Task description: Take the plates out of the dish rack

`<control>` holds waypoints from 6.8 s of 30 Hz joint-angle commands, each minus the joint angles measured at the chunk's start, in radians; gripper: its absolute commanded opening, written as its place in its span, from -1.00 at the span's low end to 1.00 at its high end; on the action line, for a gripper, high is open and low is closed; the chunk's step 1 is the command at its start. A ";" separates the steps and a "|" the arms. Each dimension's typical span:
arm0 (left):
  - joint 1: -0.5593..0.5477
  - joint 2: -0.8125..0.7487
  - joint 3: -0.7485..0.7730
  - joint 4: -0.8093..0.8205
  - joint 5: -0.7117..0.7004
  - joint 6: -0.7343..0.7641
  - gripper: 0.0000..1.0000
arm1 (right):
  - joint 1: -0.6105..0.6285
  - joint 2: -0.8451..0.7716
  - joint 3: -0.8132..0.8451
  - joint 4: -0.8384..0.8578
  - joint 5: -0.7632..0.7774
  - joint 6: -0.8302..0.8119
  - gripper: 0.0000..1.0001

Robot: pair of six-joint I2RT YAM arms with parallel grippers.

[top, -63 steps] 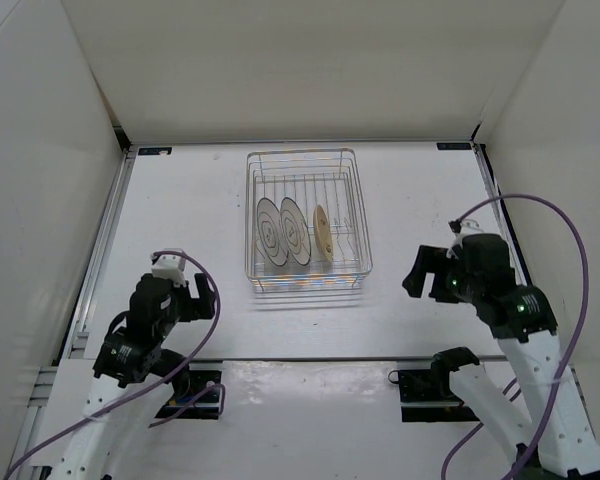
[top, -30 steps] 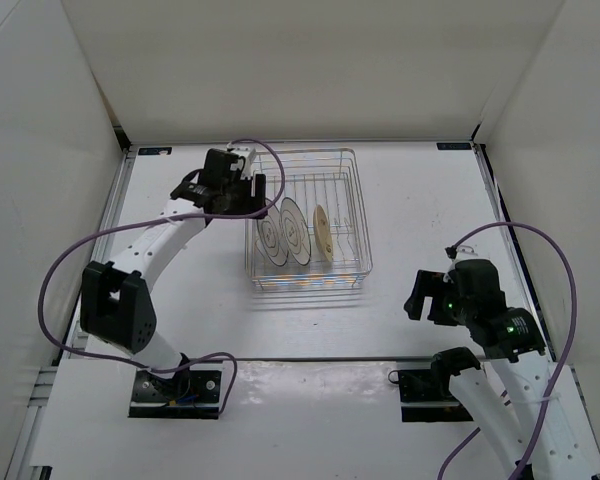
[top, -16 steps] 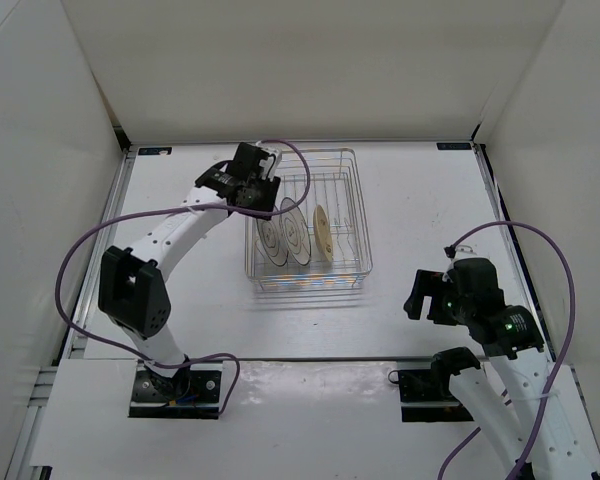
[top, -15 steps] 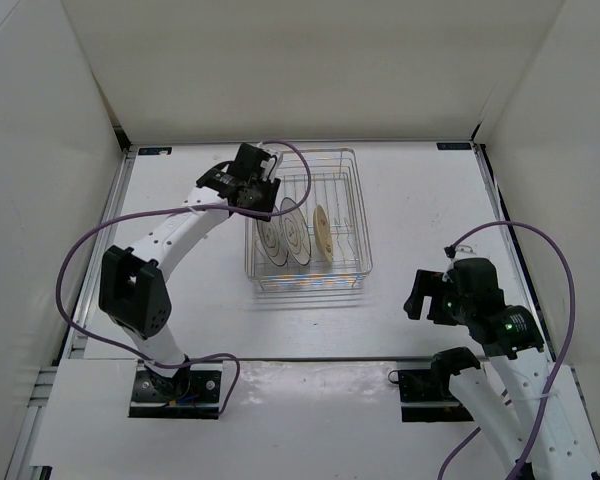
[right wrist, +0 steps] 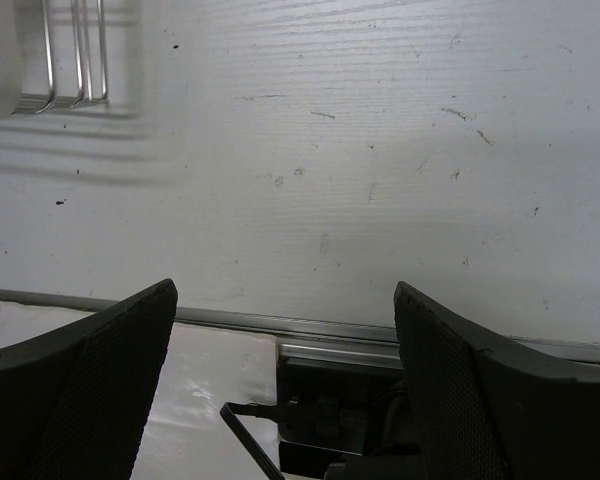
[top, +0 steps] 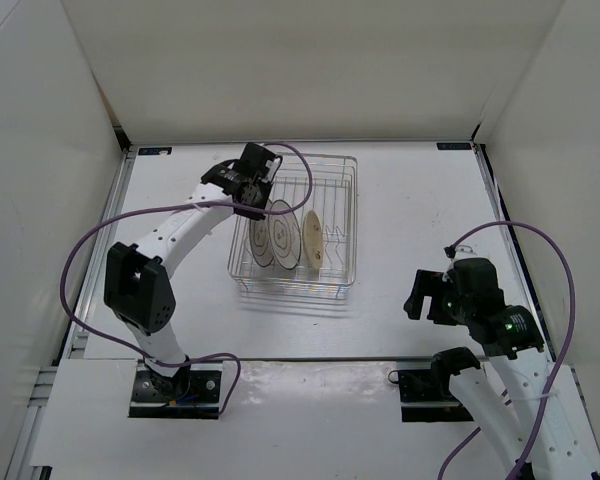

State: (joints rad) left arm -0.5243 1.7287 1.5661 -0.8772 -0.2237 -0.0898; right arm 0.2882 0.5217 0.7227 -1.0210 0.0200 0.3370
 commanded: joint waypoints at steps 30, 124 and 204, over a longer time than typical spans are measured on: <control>-0.082 -0.608 -0.026 0.017 -0.124 -0.065 -0.99 | -0.003 -0.046 -0.011 0.035 -0.012 -0.006 0.81; -0.172 -0.254 -0.580 0.520 0.569 -0.587 0.96 | -0.001 -0.078 -0.020 0.030 0.006 0.008 0.81; -0.031 -0.610 -0.951 0.486 0.354 -0.452 1.00 | -0.001 -0.101 -0.025 0.035 -0.006 0.002 0.81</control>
State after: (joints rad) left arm -0.5568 1.2125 0.5301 -0.2600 0.2119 -0.6067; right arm 0.2882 0.4332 0.7082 -1.0149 0.0189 0.3386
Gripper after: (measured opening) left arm 0.997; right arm 0.904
